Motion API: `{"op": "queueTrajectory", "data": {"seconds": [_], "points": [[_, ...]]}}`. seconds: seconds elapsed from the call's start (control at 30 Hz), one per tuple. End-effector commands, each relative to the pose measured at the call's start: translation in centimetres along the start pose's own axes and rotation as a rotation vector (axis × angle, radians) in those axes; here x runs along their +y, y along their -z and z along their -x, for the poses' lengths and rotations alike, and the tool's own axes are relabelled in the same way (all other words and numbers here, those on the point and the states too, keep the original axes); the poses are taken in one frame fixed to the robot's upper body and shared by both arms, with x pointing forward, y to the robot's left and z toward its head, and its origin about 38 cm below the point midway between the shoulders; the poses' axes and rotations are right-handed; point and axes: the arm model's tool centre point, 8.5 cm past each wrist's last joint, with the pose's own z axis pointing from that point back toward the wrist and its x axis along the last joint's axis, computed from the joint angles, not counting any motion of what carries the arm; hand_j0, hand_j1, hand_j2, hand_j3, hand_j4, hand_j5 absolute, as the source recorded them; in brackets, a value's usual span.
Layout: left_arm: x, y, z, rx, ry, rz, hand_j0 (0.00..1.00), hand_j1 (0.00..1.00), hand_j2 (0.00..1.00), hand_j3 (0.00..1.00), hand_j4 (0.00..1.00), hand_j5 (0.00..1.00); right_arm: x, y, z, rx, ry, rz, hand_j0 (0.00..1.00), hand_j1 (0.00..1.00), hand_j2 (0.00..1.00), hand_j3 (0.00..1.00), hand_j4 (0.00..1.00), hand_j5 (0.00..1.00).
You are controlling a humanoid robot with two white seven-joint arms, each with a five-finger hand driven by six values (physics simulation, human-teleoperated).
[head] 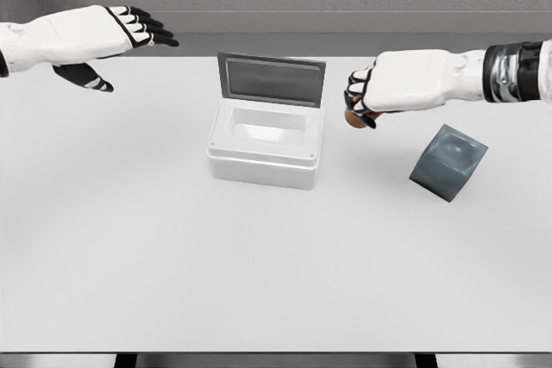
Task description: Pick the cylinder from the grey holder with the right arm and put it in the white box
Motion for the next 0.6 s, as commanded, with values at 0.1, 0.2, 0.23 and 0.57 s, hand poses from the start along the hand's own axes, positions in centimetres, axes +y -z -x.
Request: {"op": "queueTrajectory", "data": {"seconds": [0.1,0.2,0.23,0.57], "points": [[0.0,0.0,0.0,-0.001,-0.007,-0.003,1.0,1.0,1.0,1.0,1.0,1.0,-0.8,1.6,-0.4,-0.025,-0.006,0.024,0.35,0.35,0.35,0.35,0.35,0.35],[0.0,0.0,0.0,-0.001,-0.007,-0.003,1.0,1.0,1.0,1.0,1.0,1.0,-0.5,2.5,0.2,-0.015,0.006,0.019,0.35,0.35,0.35,0.35,0.35,0.35],[0.0,0.0,0.0,-0.001,-0.005,-0.004,1.0,1.0,1.0,1.0,1.0,1.0,-0.6,2.7,0.1,-0.02,0.004,0.023,0.35,0.35,0.35,0.35,0.35,0.35],[-0.1,0.3,-0.2,-0.007,-0.01,-0.004,1.0,1.0,1.0,1.0,1.0,1.0,-2.1,4.5,-0.5,-0.044,-0.029,0.044,0.35,0.35,0.35,0.35,0.35,0.35]]}}
